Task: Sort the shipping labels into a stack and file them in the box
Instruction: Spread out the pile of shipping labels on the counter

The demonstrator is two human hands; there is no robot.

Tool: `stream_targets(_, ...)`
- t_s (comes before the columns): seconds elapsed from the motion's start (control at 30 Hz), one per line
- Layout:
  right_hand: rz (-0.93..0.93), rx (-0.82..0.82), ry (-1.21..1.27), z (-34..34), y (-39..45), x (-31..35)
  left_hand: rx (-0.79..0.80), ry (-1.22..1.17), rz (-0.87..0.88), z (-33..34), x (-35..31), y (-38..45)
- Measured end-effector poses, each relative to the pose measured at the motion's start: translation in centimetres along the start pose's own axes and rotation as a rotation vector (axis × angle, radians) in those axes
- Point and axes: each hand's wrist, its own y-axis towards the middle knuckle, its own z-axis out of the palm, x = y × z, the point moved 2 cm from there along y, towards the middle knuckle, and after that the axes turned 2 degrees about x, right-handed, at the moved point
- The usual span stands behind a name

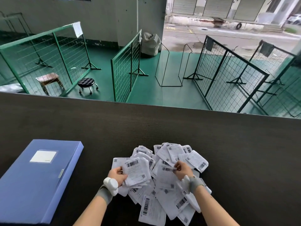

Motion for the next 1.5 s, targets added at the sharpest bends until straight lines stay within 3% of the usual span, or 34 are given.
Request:
stream_targets(0.13, -0.041, 0.187, 0.267, -0.8, -0.5, 1.4, 0.02, 0.013, 0.025, 0.5, -1.8, -2.1)
stream_targets(0.43, -0.218, 0.055, 0.266, 2.8, -1.4, 8.4, 0.281, -0.074, 0.011, 2.5, -2.8, -3.1)
stream_targets(0.57, -0.23, 0.04, 0.231, 3.6, -1.9, 9.3, 0.273, 0.018, 0.048, 2.2, -3.1, -3.4)
stream_targets(0.73, -0.01, -0.127, 0.09, 2.0, -1.4, 3.5, 0.047, 0.021, 0.049, 0.3, -1.7, -2.4)
stream_targets(0.9, 0.182, -0.229, -0.166, -1.5, -1.9, -2.8, 0.015, -0.012, 0.041, -0.3, -1.1, -2.3)
stream_targets(1.1, 0.286, -0.071, -0.162, -3.1, 0.3, -6.8, 0.058, 0.02, 0.013, 1.4, -2.2, -2.6)
stream_targets(1.27, 0.223, -0.261, -0.054, -4.0, 0.4, -8.1, 0.077, 0.058, 0.001, 3.5, -3.0, -2.7)
stream_targets(1.37, 0.363, -0.354, 0.022, -4.9, 0.4, -8.6, 0.061, 0.081, 0.001, 4.8, -3.3, -2.6)
stream_targets(1.5, 0.556, -0.303, 0.077, -5.4, 0.9, -8.5, 0.059, 0.097, -0.003, 6.6, -3.6, -2.6)
